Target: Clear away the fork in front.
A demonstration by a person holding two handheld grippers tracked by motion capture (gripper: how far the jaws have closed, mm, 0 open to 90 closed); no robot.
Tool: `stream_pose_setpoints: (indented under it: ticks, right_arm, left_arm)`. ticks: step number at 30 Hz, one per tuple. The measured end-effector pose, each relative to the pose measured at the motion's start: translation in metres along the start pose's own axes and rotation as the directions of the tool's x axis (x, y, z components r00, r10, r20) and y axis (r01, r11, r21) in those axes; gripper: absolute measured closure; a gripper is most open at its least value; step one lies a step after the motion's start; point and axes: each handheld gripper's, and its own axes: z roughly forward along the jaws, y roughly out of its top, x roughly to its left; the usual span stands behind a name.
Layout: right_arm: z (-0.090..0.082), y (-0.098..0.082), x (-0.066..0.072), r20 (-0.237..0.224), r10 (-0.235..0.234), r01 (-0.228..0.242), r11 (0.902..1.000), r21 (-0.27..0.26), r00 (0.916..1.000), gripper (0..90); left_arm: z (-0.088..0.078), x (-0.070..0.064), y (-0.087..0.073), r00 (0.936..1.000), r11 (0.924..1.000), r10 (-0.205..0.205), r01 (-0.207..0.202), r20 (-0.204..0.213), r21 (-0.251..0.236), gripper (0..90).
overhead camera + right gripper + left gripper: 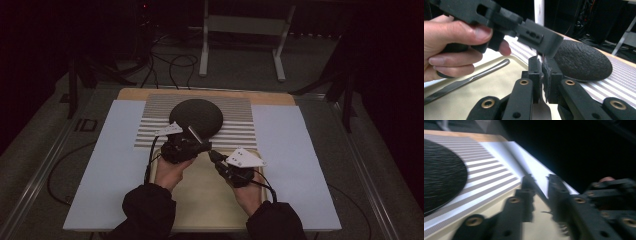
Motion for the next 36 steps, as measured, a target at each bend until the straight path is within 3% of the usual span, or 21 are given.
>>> stream_pose_setpoints:
  ticks: [1,2,3,5,6,9,15,19,20,21,22,23,24,27,36]
  right_arm:
    - [0.001,0.000,0.000,-0.006,0.005,-0.005,0.9999,0.010,1.0000,86.3]
    - [0.002,-0.001,-0.001,-0.017,0.018,-0.018,0.9998,0.013,0.9997,81.6]
    - [0.002,-0.001,-0.001,-0.017,0.018,-0.018,0.9998,0.013,0.9997,81.6]
    - [0.005,-0.002,-0.001,-0.029,0.025,-0.024,0.9992,0.033,0.9993,70.5]
    - [0.005,-0.002,-0.002,-0.031,0.019,-0.018,0.9992,0.035,0.9993,68.1]
    - [0.005,-0.002,-0.002,-0.037,0.018,-0.017,0.9991,0.039,0.9992,64.0]
    - [0.005,-0.002,-0.006,-0.009,0.032,-0.031,0.9984,0.047,0.9995,48.1]
    - [0.004,-0.001,-0.010,-0.005,0.053,-0.053,0.9975,0.047,0.9986,43.4]
    - [0.004,-0.001,-0.011,0.001,0.061,-0.061,0.9969,0.050,0.9982,37.3]
    - [0.004,-0.001,-0.011,0.001,0.061,-0.061,0.9969,0.050,0.9982,37.3]
    - [0.005,-0.001,-0.013,0.000,0.067,-0.067,0.9960,0.058,0.9977,30.3]
    - [0.005,-0.001,-0.013,0.000,0.067,-0.067,0.9960,0.058,0.9977,30.3]
    - [0.006,-0.002,-0.014,0.008,0.076,-0.077,0.9946,0.071,0.9971,23.1]
    - [0.008,-0.002,-0.015,0.011,0.080,-0.081,0.9930,0.086,0.9967,16.0]
    - [0.007,-0.001,-0.021,0.028,0.091,-0.094,0.9883,0.121,0.9954,8.1]
  left_arm:
    - [0.000,-0.001,0.000,1.0000,1.0000,0.004,-0.004,0.003,-0.001,86.4]
    - [0.001,-0.004,0.000,0.9990,0.9993,0.035,-0.034,-0.029,0.014,85.5]
    - [0.001,-0.004,0.000,0.9990,0.9993,0.035,-0.034,-0.029,0.014,87.2]
    - [0.000,-0.004,0.001,0.9996,0.9997,0.024,-0.024,-0.014,0.011,87.5]
    - [-0.001,-0.005,0.002,0.9985,0.9993,0.033,-0.033,-0.044,0.017,87.6]
    - [-0.004,-0.005,0.004,0.9978,0.9993,0.035,-0.035,-0.056,0.014,87.6]
    - [-0.011,-0.004,0.007,0.9933,0.9988,0.049,-0.048,-0.104,0.015,87.6]
    - [-0.014,-0.004,0.008,0.9915,0.9983,0.057,-0.055,-0.117,0.017,87.6]
    - [-0.014,-0.004,0.008,0.9915,0.9983,0.057,-0.055,-0.117,0.017,87.6]
    - [-0.014,-0.004,0.009,0.9910,0.9982,0.058,-0.056,-0.120,0.019,87.6]
    - [-0.014,-0.004,0.009,0.9905,0.9982,0.059,-0.057,-0.124,0.019,87.6]
    - [-0.015,-0.004,0.009,0.9899,0.9981,0.060,-0.059,-0.128,0.019,87.6]
    - [-0.015,-0.004,0.009,0.9898,0.9981,0.061,-0.059,-0.129,0.019,87.6]
    - [-0.017,-0.004,0.010,0.9883,0.9976,0.068,-0.066,-0.136,0.020,87.6]
    - [-0.022,-0.002,0.012,0.9853,0.9971,0.075,-0.071,-0.154,0.027,87.5]
